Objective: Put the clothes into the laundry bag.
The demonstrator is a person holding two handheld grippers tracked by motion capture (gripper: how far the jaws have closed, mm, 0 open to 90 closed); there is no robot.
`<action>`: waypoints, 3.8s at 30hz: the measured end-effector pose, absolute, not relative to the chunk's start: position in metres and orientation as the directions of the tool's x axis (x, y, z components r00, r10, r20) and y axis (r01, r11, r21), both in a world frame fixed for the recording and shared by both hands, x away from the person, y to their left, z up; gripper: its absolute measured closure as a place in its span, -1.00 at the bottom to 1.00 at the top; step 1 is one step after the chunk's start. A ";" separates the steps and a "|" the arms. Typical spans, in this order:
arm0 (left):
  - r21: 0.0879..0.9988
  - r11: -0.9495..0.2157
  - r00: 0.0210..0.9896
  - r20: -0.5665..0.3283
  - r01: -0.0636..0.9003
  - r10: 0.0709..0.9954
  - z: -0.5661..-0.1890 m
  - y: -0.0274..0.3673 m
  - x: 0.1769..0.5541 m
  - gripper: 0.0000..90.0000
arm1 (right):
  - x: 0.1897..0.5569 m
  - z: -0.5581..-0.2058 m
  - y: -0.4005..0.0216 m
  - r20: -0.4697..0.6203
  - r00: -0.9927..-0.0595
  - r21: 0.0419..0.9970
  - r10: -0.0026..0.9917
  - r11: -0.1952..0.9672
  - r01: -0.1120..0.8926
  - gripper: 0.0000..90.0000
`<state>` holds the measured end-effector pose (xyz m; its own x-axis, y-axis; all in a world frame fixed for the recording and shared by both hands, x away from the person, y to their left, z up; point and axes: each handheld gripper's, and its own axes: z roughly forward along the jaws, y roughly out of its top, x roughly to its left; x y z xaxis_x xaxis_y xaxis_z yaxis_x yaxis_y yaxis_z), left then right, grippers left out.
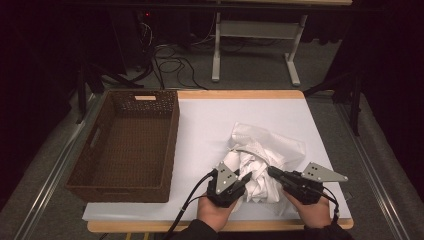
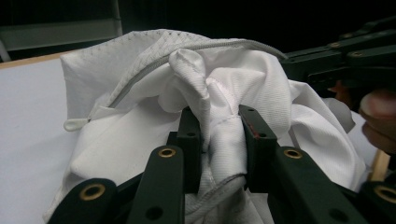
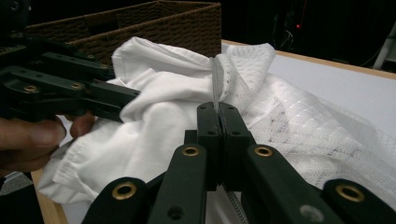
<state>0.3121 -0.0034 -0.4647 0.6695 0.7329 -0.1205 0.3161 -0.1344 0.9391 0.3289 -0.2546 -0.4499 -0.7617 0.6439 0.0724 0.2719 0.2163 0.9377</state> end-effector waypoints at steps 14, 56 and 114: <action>0.893 -0.252 0.658 -0.063 0.372 0.750 -0.499 -0.045 0.347 0.61 | 0.332 -0.460 -0.259 0.088 -0.746 0.923 0.660 0.228 0.311 1.00; 0.940 -0.249 0.663 0.034 0.234 0.748 -0.453 -0.023 0.288 0.61 | 0.316 -0.436 -0.254 0.103 -0.788 0.962 0.607 0.141 0.234 1.00; 0.851 -0.339 0.721 -0.064 0.400 0.690 -0.503 -0.017 0.319 -0.63 | 0.314 -0.440 -0.259 0.089 -0.778 0.953 0.623 0.173 0.247 1.00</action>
<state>0.3192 -0.0174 -0.5026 0.7212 0.6898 -0.0643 0.4004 -0.3392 0.8513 0.3142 -0.2587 -0.4403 -0.7775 0.6225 0.0890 0.2475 0.1729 0.9533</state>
